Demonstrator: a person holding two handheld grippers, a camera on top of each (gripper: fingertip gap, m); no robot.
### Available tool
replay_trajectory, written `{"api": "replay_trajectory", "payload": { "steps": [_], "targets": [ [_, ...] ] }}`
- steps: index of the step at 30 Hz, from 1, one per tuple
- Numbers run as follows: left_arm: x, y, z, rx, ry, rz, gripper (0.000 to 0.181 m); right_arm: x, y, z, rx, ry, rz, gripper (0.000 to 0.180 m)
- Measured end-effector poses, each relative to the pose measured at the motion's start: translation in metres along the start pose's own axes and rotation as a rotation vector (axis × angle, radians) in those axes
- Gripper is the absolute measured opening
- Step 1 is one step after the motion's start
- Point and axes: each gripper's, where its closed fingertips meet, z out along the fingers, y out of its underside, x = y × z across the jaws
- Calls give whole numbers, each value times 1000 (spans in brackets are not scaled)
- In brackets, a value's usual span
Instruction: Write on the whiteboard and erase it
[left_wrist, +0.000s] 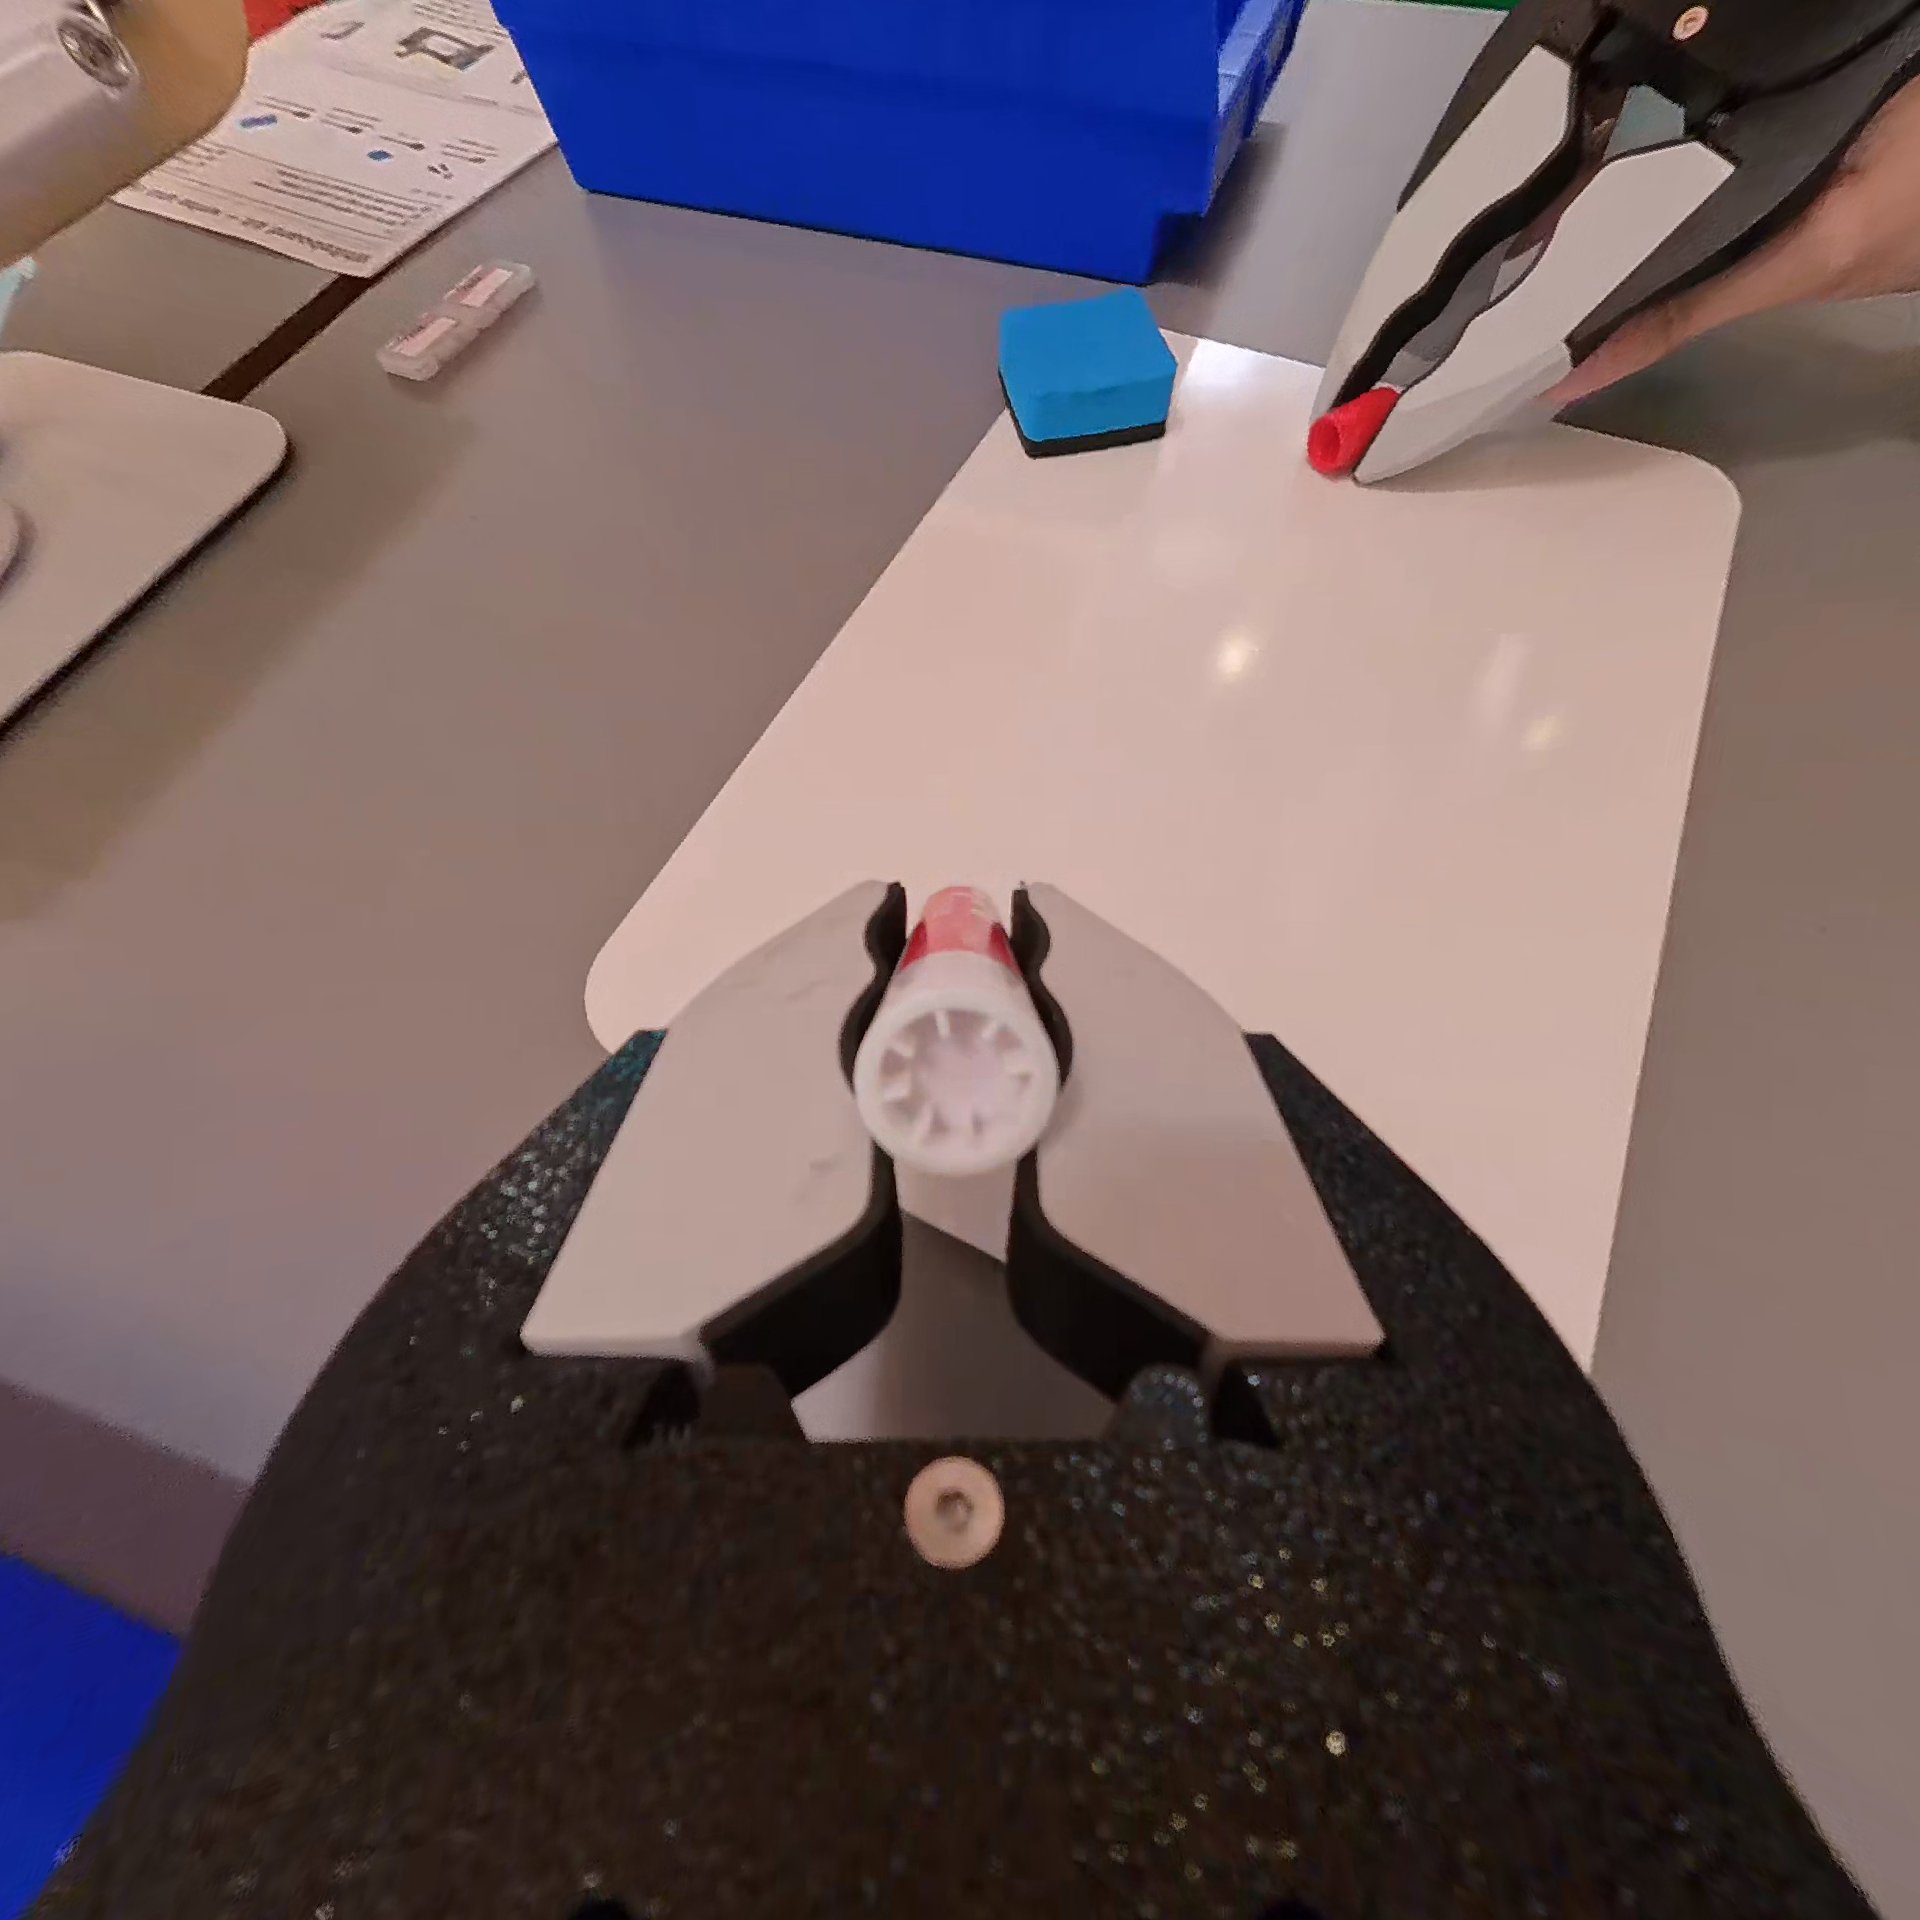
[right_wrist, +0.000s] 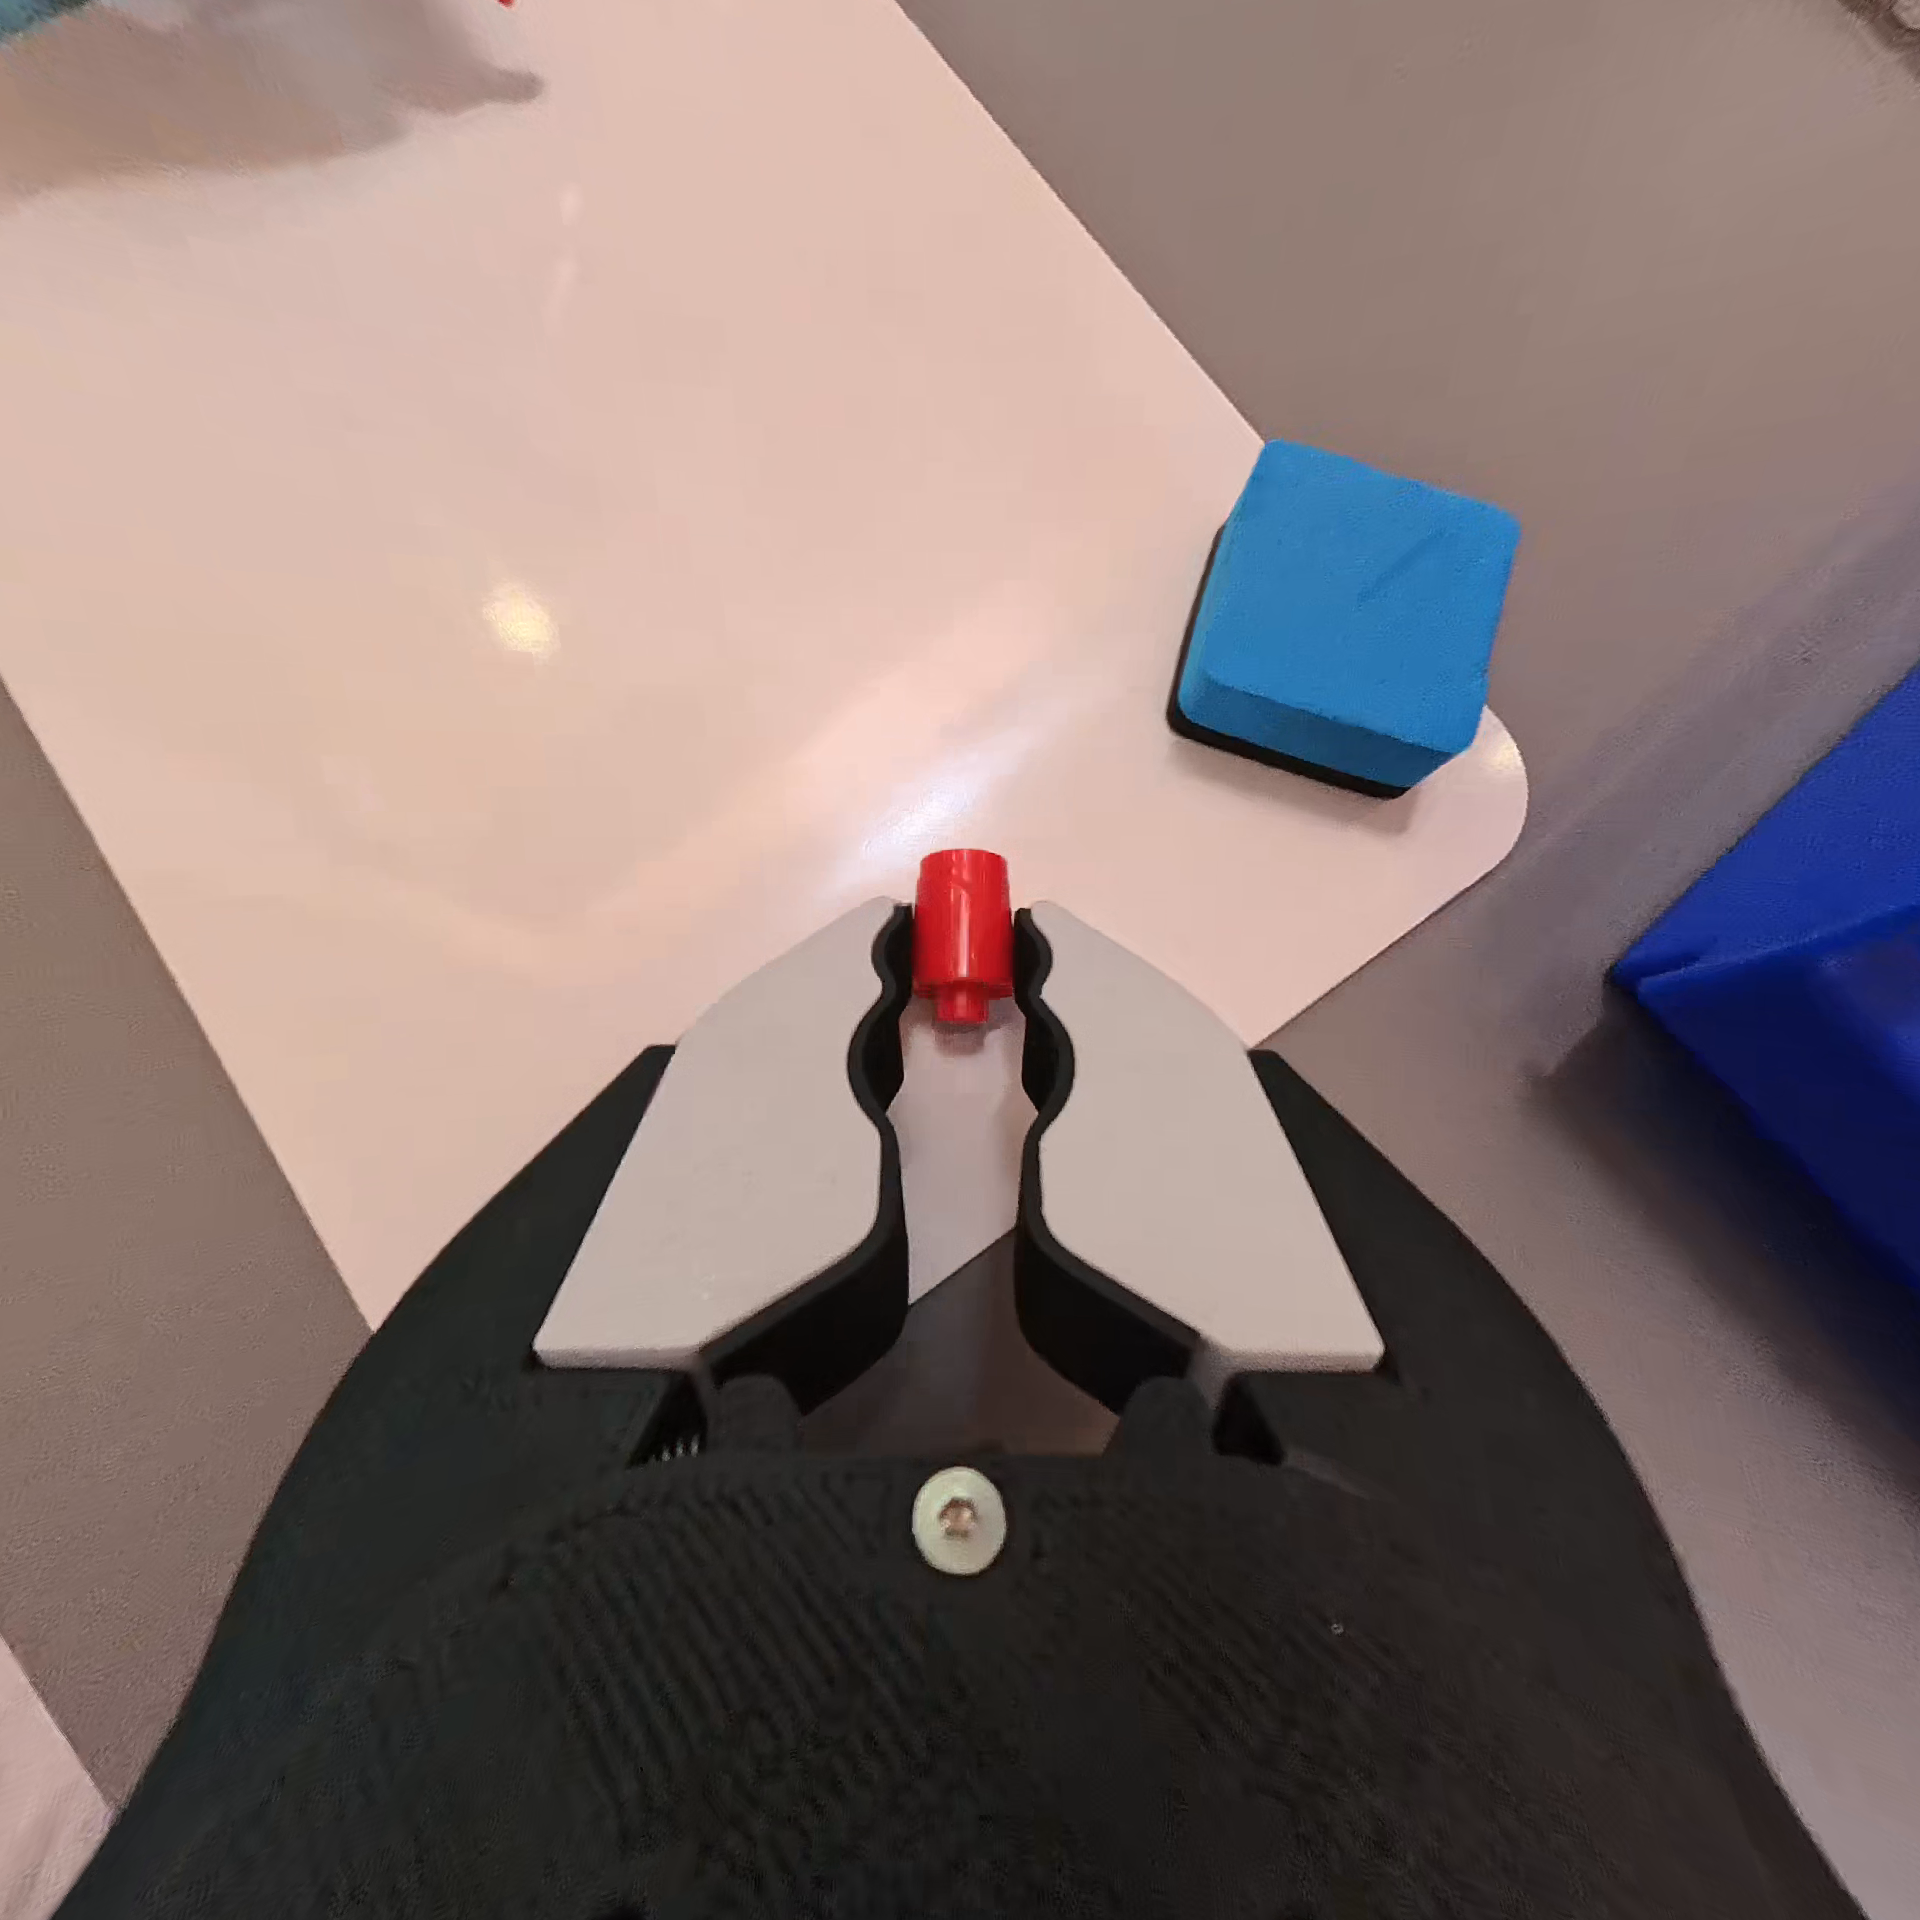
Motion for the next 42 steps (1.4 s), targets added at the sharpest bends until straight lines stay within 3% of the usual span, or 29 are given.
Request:
{"api": "replay_trajectory", "payload": {
  "steps": [4, 11, 21, 32, 42],
  "targets": [
    [-2, -1, 3, -9, -3, 5, 19, 0, -4, 1, 80, -67, 79, 19],
    [-4, 2, 10, -14, 20, -45, 19, 0, -3, 1, 80, -66, 80, 19],
    [-2, 5, 15, -64, -5, 28, 19, 0, -3, 2, 80, -66, 80, 19],
    [-10, 19, -7, -136, -85, 55, 19, 0, -3, 1, 79, -66, 80, 19],
    [16, 26, -22, -147, -52, 32, 19, 0, -4, 1, 79, -67, 80, 19]
  ]
}}
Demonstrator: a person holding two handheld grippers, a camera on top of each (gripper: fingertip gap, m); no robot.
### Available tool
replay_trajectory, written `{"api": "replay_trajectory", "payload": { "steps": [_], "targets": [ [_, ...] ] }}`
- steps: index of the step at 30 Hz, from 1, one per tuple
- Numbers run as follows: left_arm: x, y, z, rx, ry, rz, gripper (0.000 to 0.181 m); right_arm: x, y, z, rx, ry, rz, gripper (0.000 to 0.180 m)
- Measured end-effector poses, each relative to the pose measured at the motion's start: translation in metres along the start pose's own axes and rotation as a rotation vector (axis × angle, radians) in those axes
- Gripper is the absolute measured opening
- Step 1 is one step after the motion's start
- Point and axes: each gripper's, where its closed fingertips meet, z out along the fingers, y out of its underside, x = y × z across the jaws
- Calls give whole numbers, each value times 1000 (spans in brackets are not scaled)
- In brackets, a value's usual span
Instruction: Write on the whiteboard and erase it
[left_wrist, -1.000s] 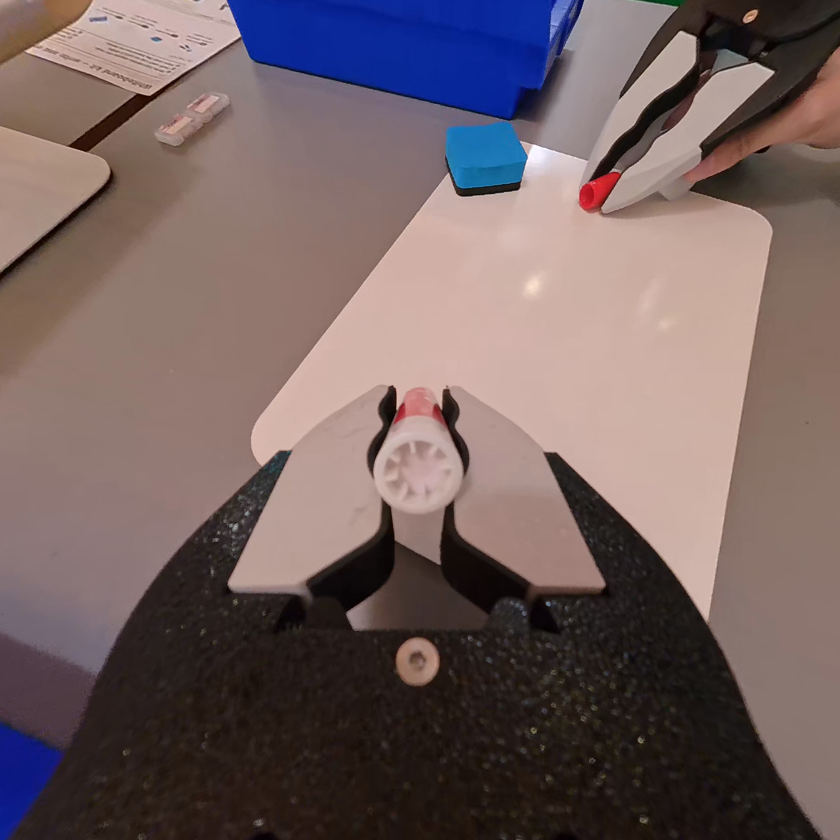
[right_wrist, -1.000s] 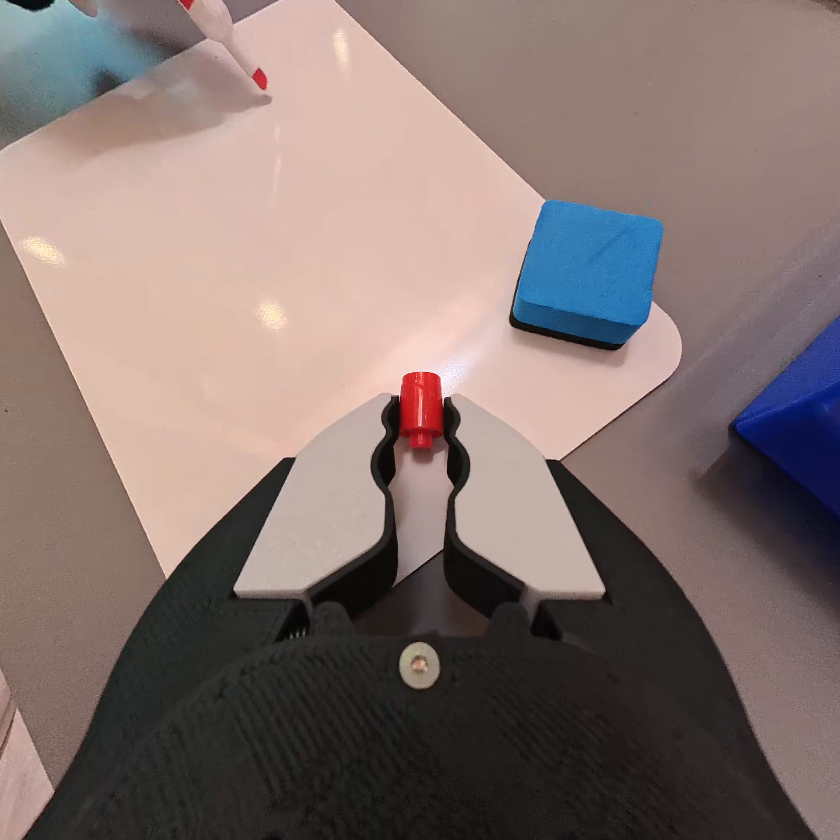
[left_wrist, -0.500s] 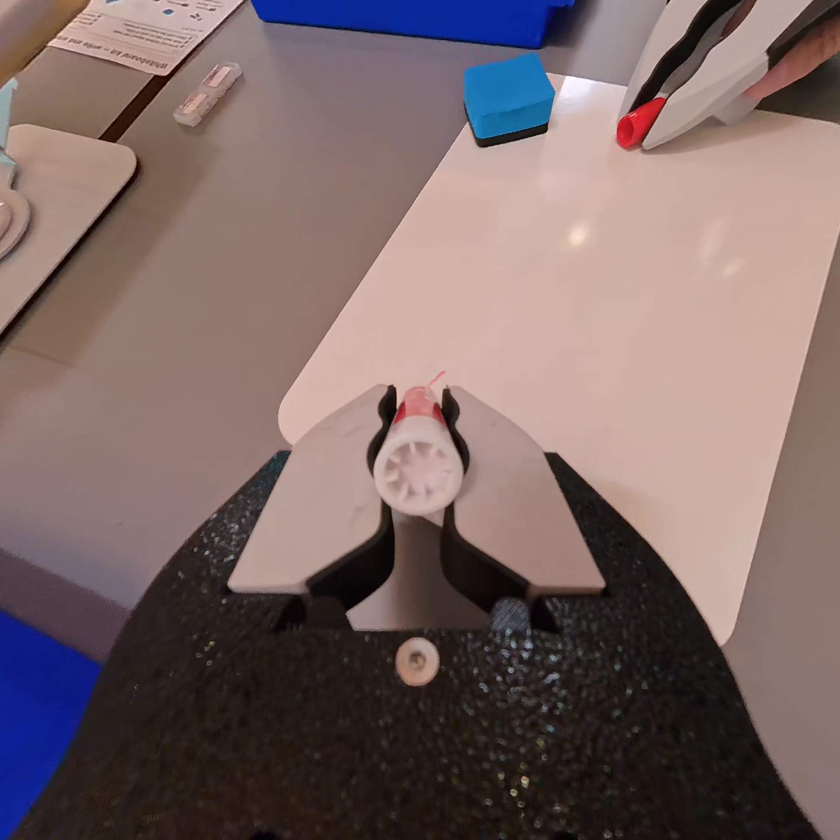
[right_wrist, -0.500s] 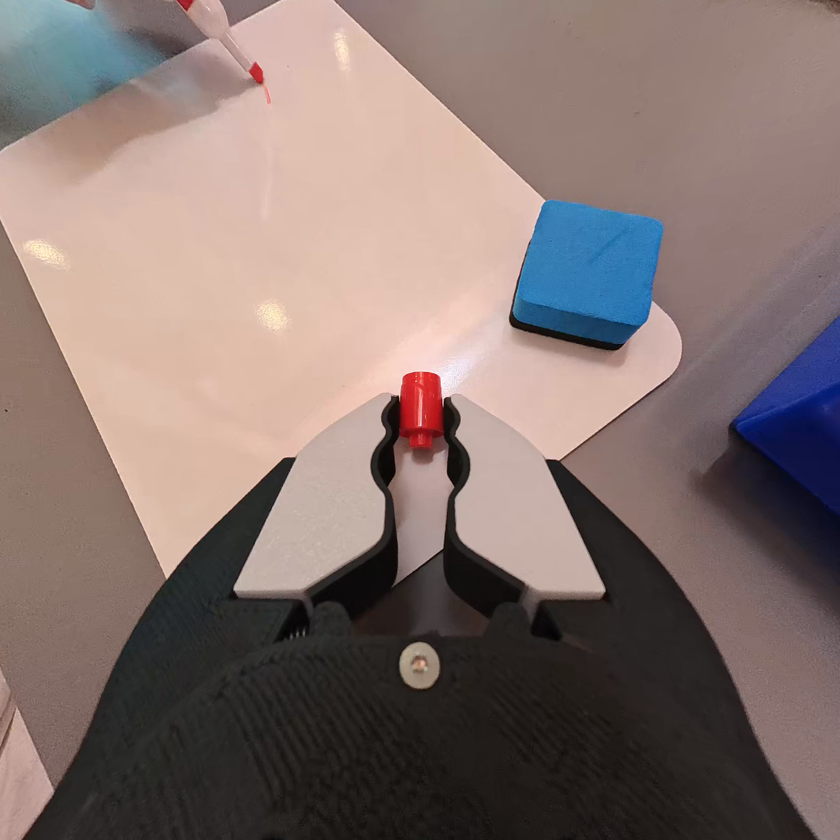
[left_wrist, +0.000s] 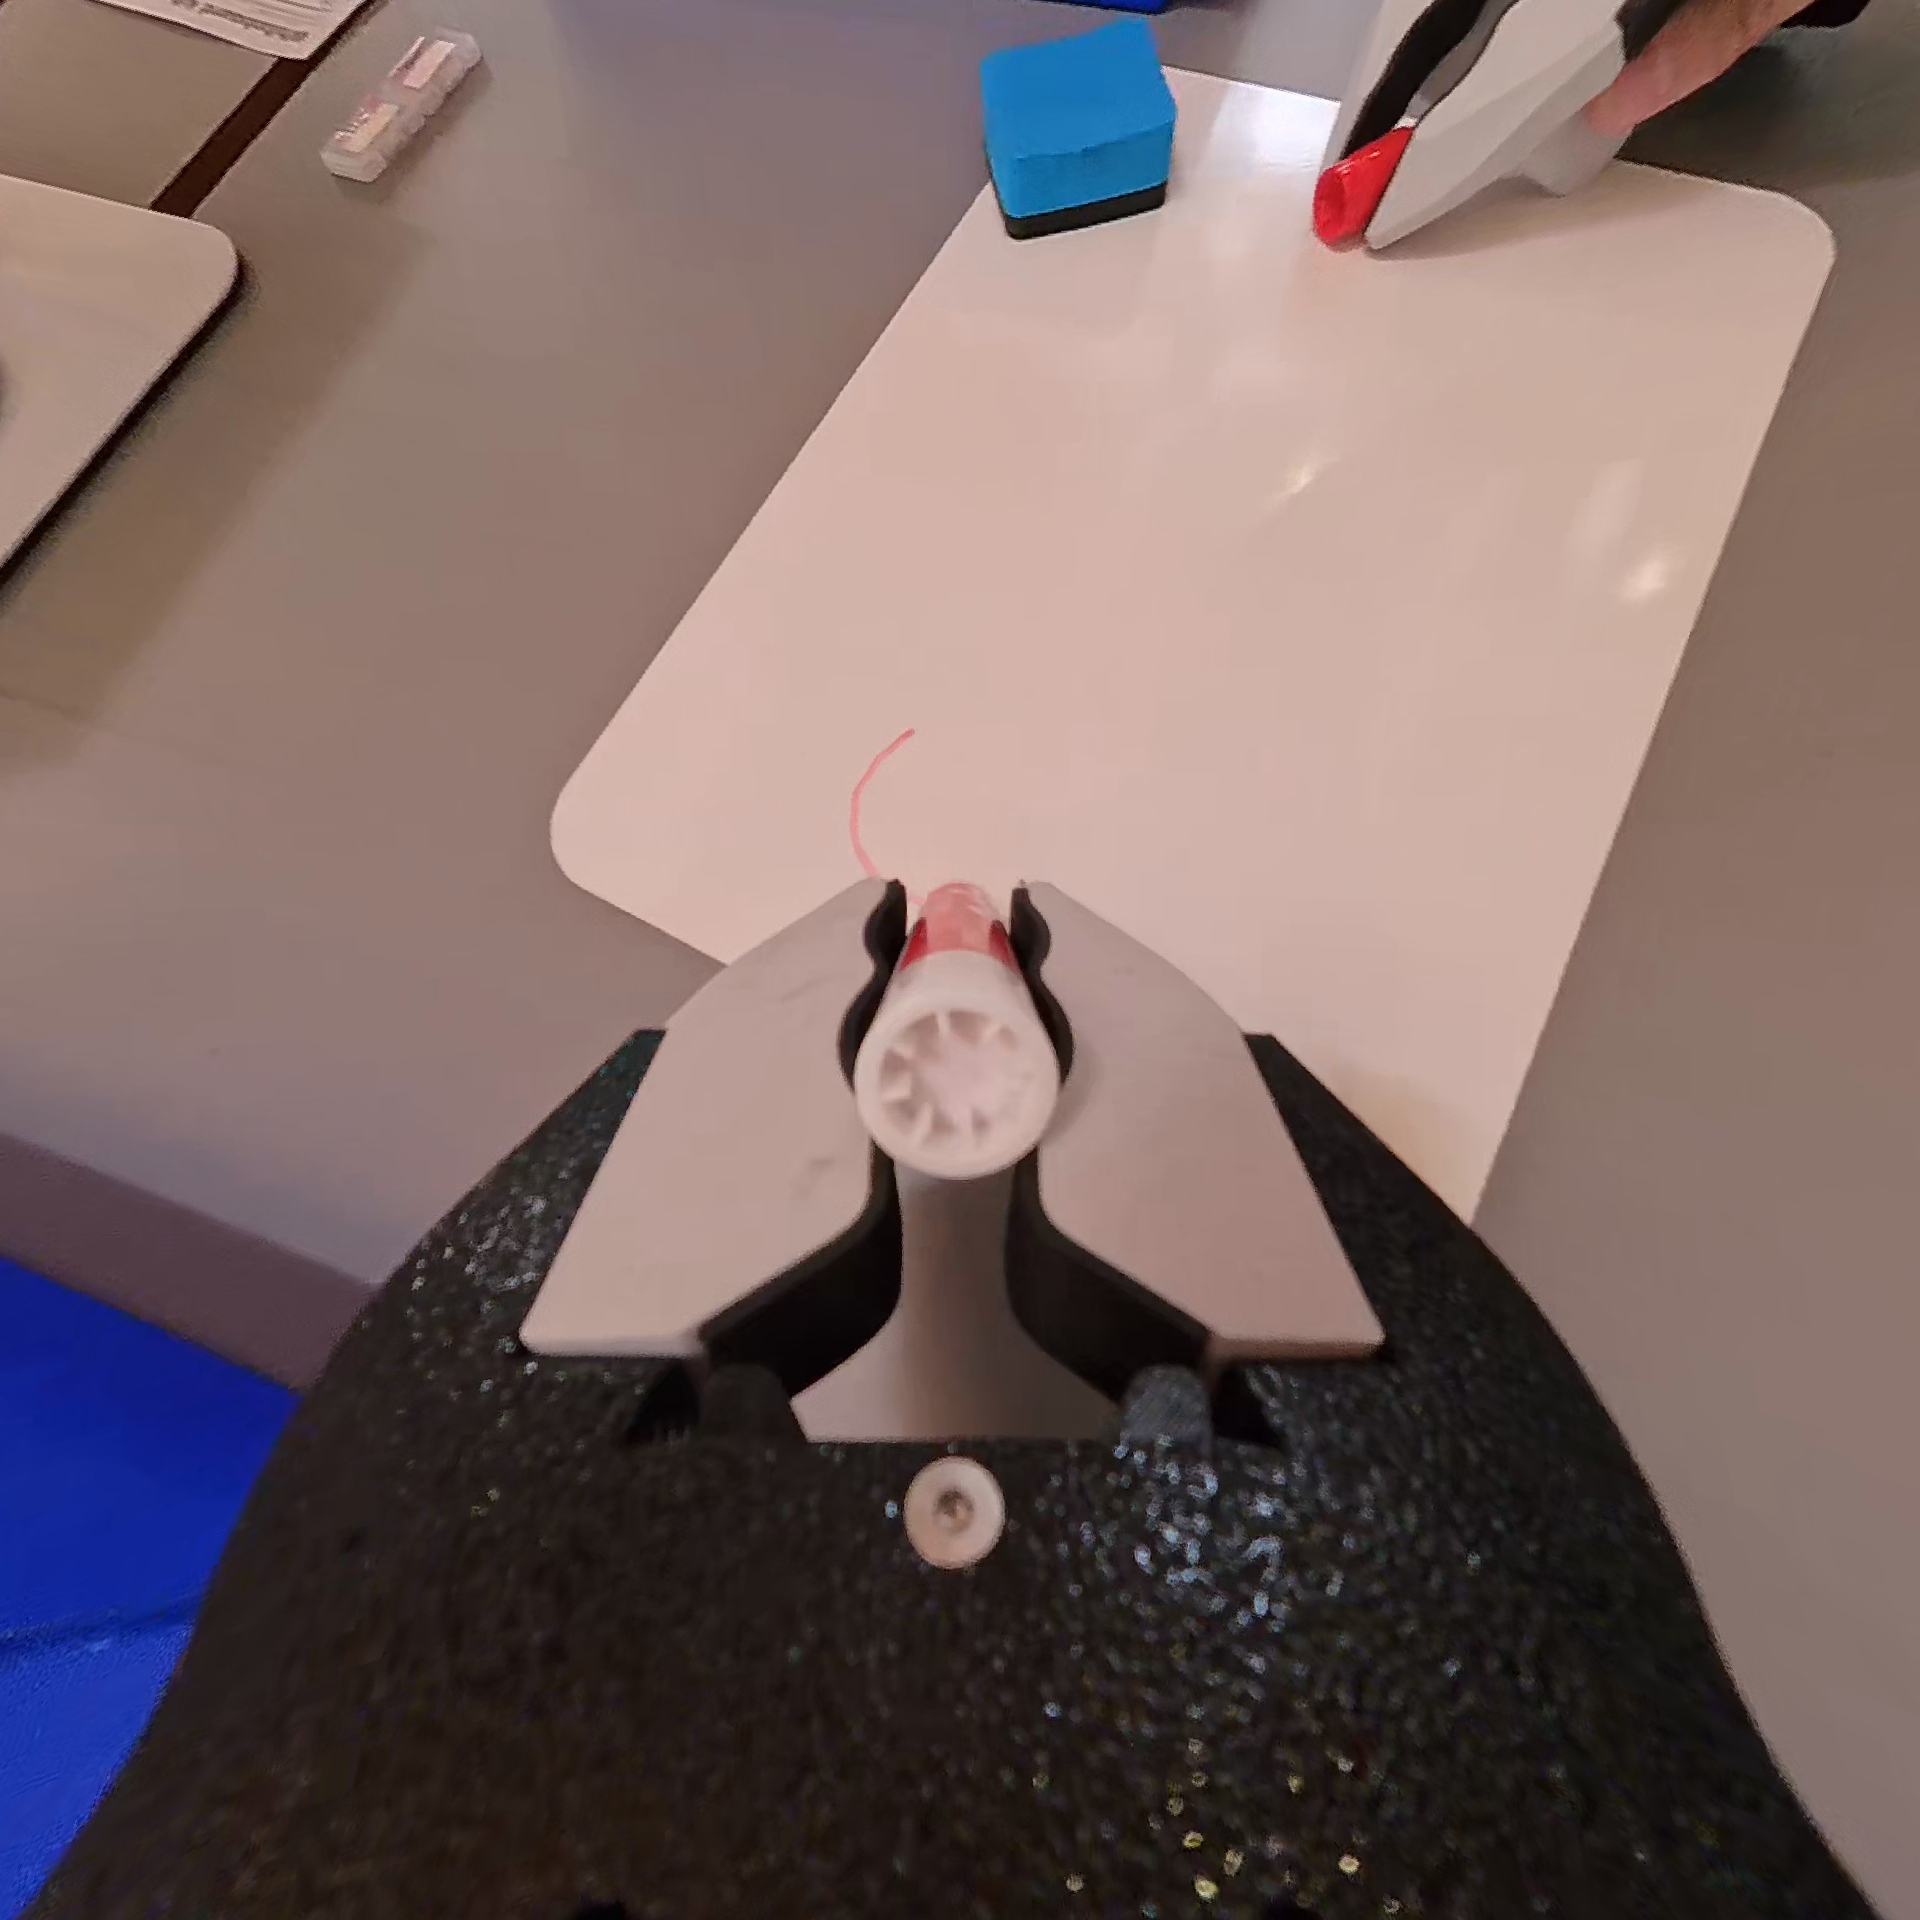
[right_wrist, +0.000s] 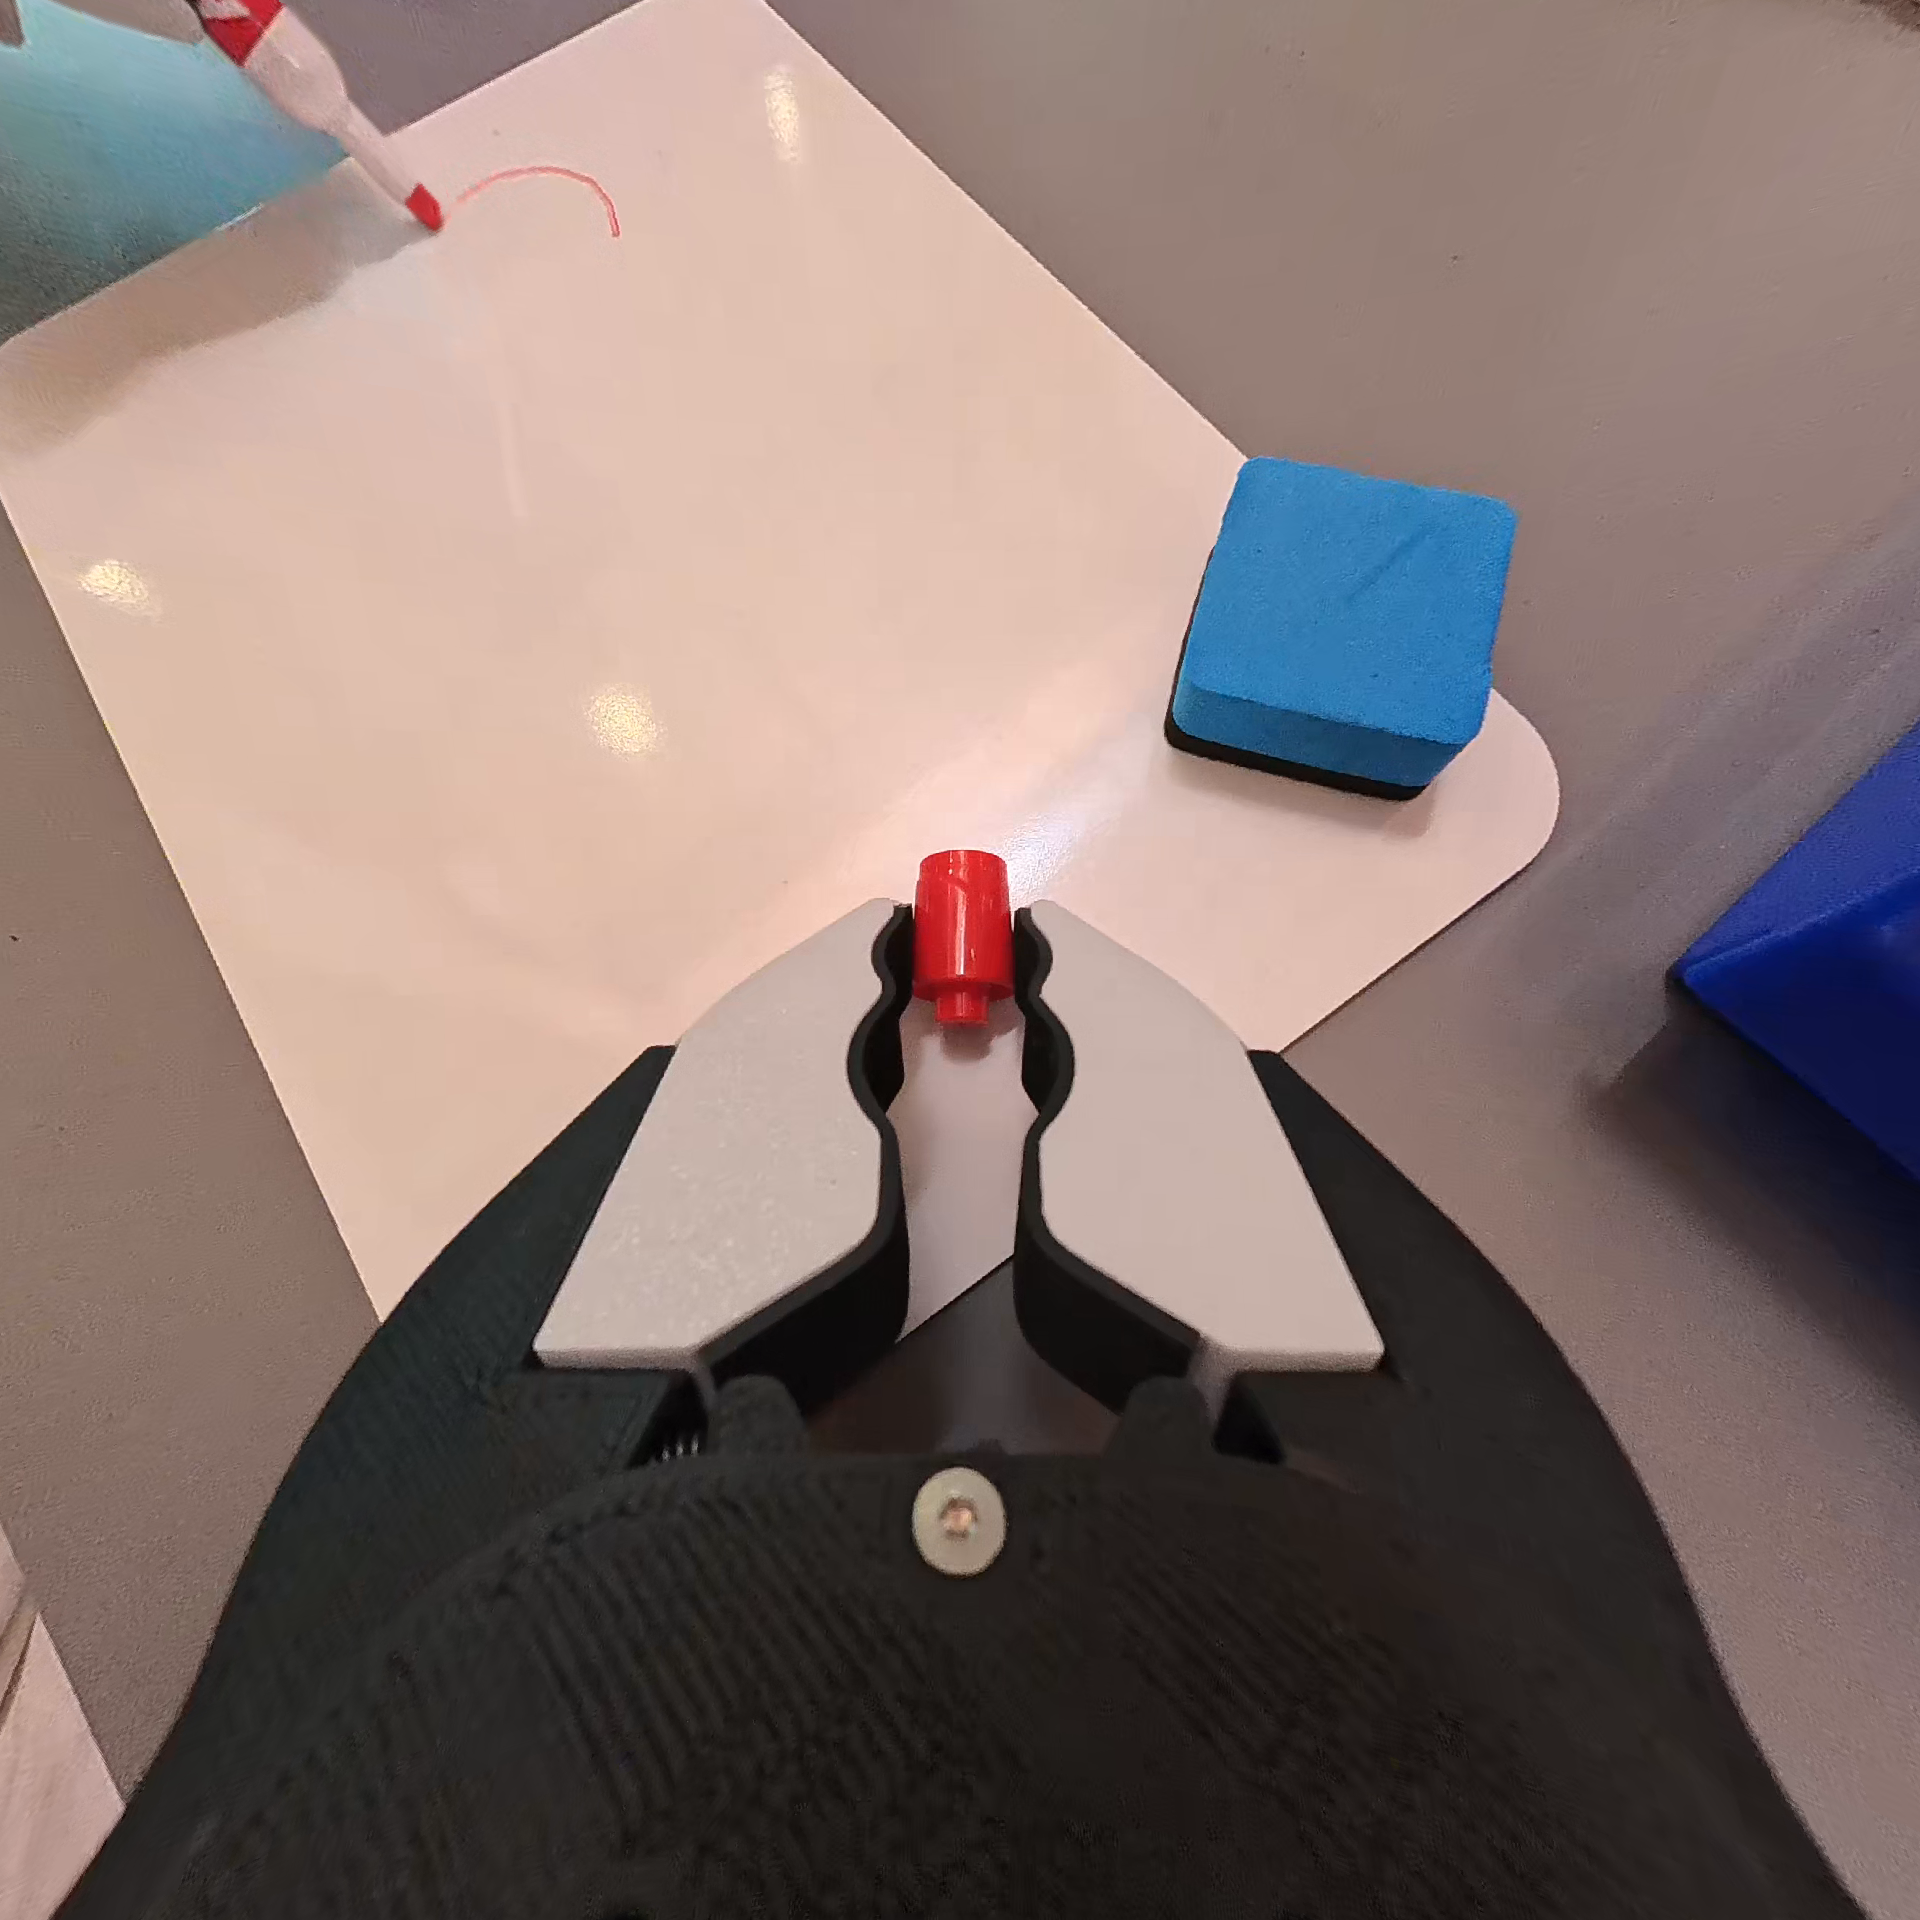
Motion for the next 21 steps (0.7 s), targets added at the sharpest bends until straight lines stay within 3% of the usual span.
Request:
{"api": "replay_trajectory", "payload": {
  "steps": [9, 21],
  "targets": [
    [20, -18, 18, 47, 56, 7, 19, 0, 0, 0, 0, -1, -1, 19],
    [-10, -28, 36, 67, 6, -17, 19, -1, 0, 0, 0, -5, -5, 19]
  ]
}}
